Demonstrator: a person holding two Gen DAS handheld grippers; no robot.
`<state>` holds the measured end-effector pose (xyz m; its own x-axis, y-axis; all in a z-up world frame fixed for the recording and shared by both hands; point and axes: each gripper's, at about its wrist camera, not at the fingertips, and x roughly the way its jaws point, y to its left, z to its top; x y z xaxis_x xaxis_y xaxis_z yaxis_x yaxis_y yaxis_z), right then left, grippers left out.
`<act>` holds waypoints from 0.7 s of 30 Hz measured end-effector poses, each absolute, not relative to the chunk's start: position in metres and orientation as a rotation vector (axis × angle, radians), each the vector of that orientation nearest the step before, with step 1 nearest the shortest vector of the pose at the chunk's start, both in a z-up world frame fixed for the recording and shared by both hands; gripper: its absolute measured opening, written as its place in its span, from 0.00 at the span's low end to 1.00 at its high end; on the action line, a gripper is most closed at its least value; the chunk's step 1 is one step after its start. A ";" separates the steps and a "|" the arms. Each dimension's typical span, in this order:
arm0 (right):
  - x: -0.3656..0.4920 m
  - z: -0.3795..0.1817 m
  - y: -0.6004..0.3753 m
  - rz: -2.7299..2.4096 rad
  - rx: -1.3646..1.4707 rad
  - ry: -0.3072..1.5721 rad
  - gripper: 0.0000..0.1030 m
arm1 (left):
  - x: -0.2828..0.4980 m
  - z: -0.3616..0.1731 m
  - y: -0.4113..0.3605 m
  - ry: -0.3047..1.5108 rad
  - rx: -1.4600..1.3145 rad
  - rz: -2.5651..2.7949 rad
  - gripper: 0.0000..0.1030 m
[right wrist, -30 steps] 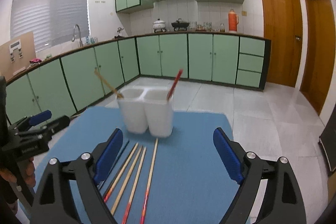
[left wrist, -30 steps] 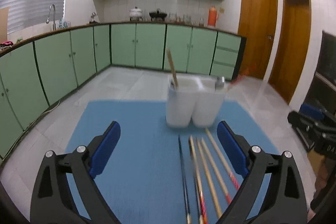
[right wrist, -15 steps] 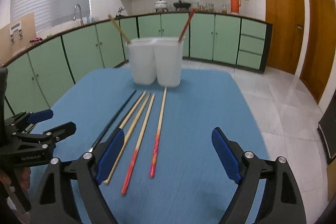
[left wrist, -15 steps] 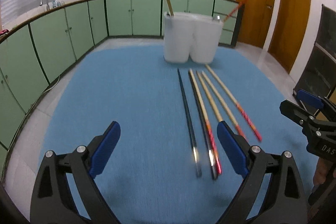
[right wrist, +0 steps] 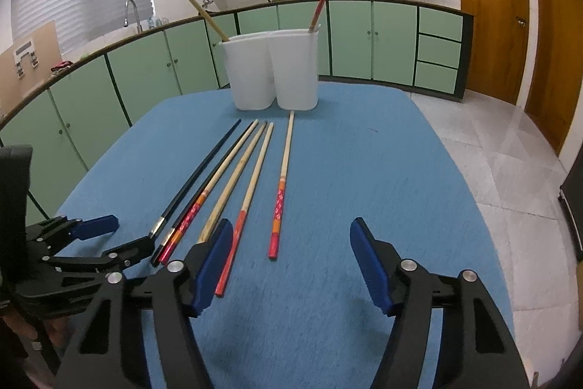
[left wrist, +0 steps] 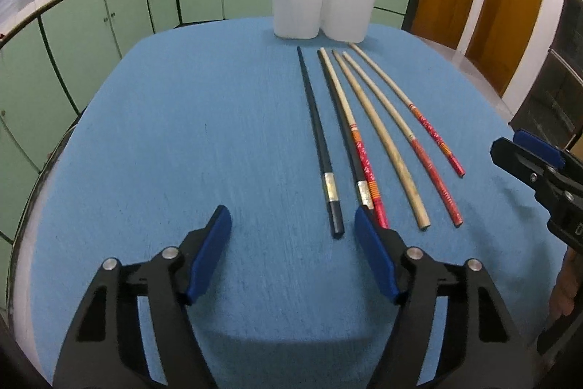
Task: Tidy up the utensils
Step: 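Move both tools back over the remaining chopsticks on the mat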
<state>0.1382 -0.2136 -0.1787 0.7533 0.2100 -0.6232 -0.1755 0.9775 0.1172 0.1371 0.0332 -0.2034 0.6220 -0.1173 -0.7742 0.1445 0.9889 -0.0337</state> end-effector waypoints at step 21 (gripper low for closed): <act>0.141 -0.197 -0.207 0.252 0.058 0.760 0.38 | 0.135 -0.204 0.021 0.871 0.035 -0.162 0.20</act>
